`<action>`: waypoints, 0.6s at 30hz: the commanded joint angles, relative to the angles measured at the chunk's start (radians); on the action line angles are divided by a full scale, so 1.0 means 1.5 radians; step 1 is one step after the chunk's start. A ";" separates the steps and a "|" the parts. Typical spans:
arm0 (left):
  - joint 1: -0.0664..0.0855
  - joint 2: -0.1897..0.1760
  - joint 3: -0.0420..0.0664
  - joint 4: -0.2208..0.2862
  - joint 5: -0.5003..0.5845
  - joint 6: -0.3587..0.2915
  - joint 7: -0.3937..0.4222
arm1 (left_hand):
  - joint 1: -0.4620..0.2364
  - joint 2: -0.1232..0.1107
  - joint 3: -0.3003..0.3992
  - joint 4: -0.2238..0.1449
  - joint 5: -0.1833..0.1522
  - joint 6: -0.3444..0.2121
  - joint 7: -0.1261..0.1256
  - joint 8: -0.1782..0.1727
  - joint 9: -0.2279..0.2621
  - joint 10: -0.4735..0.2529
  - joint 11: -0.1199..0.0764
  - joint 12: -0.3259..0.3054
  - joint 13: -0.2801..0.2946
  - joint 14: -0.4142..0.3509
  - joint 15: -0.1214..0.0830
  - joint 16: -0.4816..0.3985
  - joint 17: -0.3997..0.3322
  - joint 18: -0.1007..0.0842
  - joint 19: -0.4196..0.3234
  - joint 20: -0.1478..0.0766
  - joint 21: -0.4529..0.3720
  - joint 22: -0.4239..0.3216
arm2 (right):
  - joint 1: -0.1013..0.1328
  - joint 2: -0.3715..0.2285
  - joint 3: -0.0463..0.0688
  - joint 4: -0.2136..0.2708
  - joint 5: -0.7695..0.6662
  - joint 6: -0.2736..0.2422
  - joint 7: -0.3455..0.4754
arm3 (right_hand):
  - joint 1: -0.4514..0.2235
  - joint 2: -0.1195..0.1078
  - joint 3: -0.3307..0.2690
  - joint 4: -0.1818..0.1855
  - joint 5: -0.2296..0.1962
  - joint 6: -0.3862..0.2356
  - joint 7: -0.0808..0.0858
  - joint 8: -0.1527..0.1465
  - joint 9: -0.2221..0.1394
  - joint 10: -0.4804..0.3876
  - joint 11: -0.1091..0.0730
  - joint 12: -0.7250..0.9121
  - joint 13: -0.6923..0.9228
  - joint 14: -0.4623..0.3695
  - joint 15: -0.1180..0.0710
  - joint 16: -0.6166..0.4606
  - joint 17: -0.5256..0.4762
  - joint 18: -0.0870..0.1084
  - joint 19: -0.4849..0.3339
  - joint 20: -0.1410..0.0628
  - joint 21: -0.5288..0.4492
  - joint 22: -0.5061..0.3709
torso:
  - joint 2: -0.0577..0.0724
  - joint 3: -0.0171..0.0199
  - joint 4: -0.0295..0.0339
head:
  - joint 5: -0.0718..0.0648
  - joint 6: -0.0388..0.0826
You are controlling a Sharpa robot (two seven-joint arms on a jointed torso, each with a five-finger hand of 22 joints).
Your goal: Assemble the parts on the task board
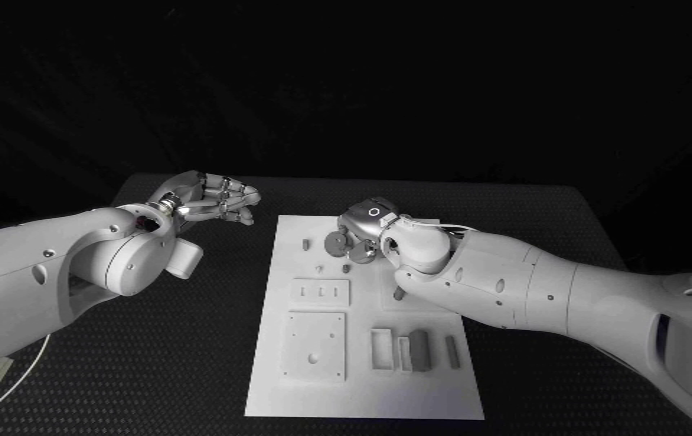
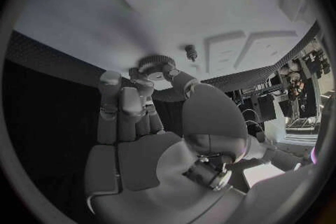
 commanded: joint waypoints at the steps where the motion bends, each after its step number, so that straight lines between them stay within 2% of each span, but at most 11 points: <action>1: 0.001 0.001 0.000 0.001 -0.001 0.002 0.005 | -0.009 -0.001 0.004 0.001 -0.002 -0.004 0.000 -0.003 -0.001 -0.001 0.003 -0.004 -0.001 0.005 0.002 -0.005 0.001 0.006 0.003 -0.001 -0.005 0.001 | -0.001 0.000 0.000 -0.005 0.028 0.030 0.009 | -0.012 0.013 -0.001 0.008 0.000 0.007 0.006 0.003 0.001 -0.007 0.001 0.005 -0.002 -0.003 0.000 -0.001 0.001 0.042 -0.002 -0.003 -0.002 0.008 | 0.000 0.0005 0.0002 | -0.001 0.000; 4: 0.001 0.001 0.000 0.001 -0.001 0.002 0.004 | -0.010 -0.001 0.005 0.001 -0.002 -0.005 0.000 -0.003 -0.001 -0.001 0.003 -0.004 -0.001 0.005 0.002 -0.005 0.001 0.006 0.003 -0.001 -0.005 0.001 | -0.001 -0.003 0.000 -0.005 0.031 0.031 0.011 | -0.016 0.029 -0.004 0.009 0.000 0.008 0.005 0.003 0.001 -0.008 0.000 0.007 -0.002 -0.004 0.000 -0.001 0.002 0.042 -0.004 -0.004 -0.002 0.009 | 0.000 0.0000 0.0007 | -0.001 -0.001; 6: 0.001 0.000 0.000 0.001 -0.001 0.002 0.004 | -0.011 -0.001 0.005 0.001 -0.002 -0.005 0.000 -0.003 -0.001 -0.002 0.003 -0.004 -0.001 0.005 0.002 -0.005 0.002 0.006 0.003 -0.001 -0.005 0.001 | -0.001 -0.008 0.000 -0.002 0.031 0.031 0.009 | -0.019 0.033 -0.007 0.007 0.000 0.009 0.005 0.004 0.001 -0.009 0.000 0.008 -0.003 -0.004 0.000 0.000 0.003 0.042 -0.005 -0.004 -0.002 0.010 | 0.000 0.0000 0.0007 | -0.001 -0.001; 14: 0.001 0.000 0.000 0.001 -0.001 0.002 0.004 | -0.012 -0.001 0.005 0.000 -0.002 -0.005 0.000 -0.004 -0.001 -0.002 0.003 -0.004 -0.001 0.005 0.002 -0.006 0.002 0.007 0.003 -0.001 -0.005 0.001 | 0.000 -0.024 0.000 0.018 0.031 0.004 0.003 | -0.037 0.018 -0.015 0.011 0.000 0.013 0.004 0.006 0.001 -0.010 -0.001 0.010 -0.005 -0.004 -0.002 0.000 0.004 0.042 -0.006 -0.005 -0.001 0.011 | 0.000 0.0005 -0.0004 | -0.001 0.001; 17: 0.001 -0.001 0.000 0.001 -0.001 0.003 0.004 | -0.012 -0.001 0.005 0.000 -0.002 -0.005 0.000 -0.004 -0.001 -0.002 0.003 -0.004 -0.001 0.005 0.002 -0.006 0.002 0.007 0.003 -0.001 -0.005 0.001 | 0.000 -0.040 0.000 0.032 0.031 -0.022 0.003 | -0.036 0.013 -0.013 0.011 0.000 0.013 0.003 0.006 0.001 -0.010 -0.002 0.011 -0.005 -0.004 -0.002 0.000 0.004 0.042 -0.005 -0.006 -0.001 0.011 | 0.000 0.0007 -0.0003 | -0.002 0.002; 18: 0.001 -0.001 0.000 0.000 -0.001 0.002 0.005 | -0.012 -0.001 0.005 0.000 -0.002 -0.005 0.000 -0.004 -0.001 -0.002 0.003 -0.004 -0.001 0.005 0.002 -0.006 0.002 0.007 0.003 -0.001 -0.005 0.001 | 0.000 -0.050 0.002 0.041 0.038 -0.048 0.009 | -0.036 0.011 -0.012 0.011 0.000 0.014 0.003 0.006 0.001 -0.009 -0.002 0.012 -0.006 -0.004 -0.002 0.000 0.004 0.042 -0.005 -0.006 0.000 0.011 | 0.000 0.0007 -0.0003 | -0.003 0.003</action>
